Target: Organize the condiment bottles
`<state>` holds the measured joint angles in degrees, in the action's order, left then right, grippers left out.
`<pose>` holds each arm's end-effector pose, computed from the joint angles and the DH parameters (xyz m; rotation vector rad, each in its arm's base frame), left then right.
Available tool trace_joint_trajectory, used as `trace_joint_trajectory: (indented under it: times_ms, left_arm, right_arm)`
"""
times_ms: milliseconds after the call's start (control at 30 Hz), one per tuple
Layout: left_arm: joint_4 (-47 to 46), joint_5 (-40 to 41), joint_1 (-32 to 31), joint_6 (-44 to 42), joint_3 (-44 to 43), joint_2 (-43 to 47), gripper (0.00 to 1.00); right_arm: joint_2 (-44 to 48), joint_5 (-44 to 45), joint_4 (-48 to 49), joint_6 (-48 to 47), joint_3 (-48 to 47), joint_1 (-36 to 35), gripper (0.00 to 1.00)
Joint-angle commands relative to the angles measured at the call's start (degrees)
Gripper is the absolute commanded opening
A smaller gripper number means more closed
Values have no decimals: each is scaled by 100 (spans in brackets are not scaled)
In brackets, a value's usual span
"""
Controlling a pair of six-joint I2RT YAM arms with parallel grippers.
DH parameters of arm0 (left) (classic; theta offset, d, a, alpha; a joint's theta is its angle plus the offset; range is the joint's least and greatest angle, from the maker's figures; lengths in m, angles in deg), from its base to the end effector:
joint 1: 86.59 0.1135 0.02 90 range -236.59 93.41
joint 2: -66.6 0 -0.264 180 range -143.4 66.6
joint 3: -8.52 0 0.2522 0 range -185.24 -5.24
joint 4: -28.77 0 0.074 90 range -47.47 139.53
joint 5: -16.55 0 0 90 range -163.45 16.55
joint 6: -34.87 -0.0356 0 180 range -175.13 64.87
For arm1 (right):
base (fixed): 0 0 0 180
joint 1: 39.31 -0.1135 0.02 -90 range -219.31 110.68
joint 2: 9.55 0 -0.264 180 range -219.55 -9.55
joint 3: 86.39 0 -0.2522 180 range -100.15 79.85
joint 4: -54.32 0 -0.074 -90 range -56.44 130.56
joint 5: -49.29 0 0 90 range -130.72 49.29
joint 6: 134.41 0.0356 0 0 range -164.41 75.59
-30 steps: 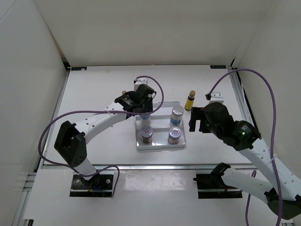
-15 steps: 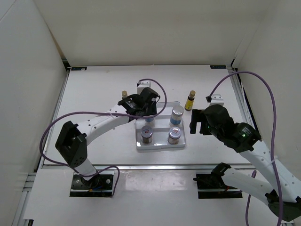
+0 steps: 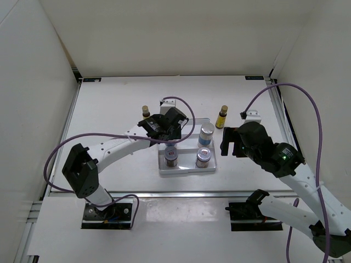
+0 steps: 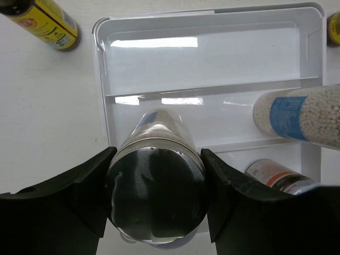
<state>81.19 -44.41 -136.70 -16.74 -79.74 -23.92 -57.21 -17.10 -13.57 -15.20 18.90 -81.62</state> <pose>0.2282 -0.2461 0.2818 0.0473 2.3663 -0.0864 0.1186 0.0887 0.3536 -0.0422 2.2215 0.2161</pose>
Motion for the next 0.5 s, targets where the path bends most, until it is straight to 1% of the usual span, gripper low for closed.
trace_joint_trajectory:
  times_ms: [0,133,200,233,267,333,367,400,467]
  left_arm:
    - [37,243,-52,-25,-55,62,32]
    - [90,243,-52,-77,-109,-220,33]
    - [90,243,-52,-77,-109,-282,40]
    - [90,243,-52,-25,-109,-334,45]
    - [90,243,-52,-25,-109,-335,62]
    - [90,313,-52,-25,-109,-335,80]
    - [90,313,0,27,-109,-335,95]
    - [90,235,71,28,-109,-282,99]
    - [177,-19,150,-60,-336,-221,99]
  right_arm:
    - [73,-33,-53,41,22,-23,100]
    - [73,-33,-107,41,22,-23,100]
    - [73,-33,-107,41,22,-23,100]
    - [73,-33,-159,41,22,-23,100]
    - [73,-33,-159,41,22,-23,100]
    - [125,-33,-159,41,83,-23,100]
    - [125,-33,-159,41,83,-23,100]
    - [125,-33,-212,41,83,-23,100]
    - [125,29,-273,93,83,-23,100]
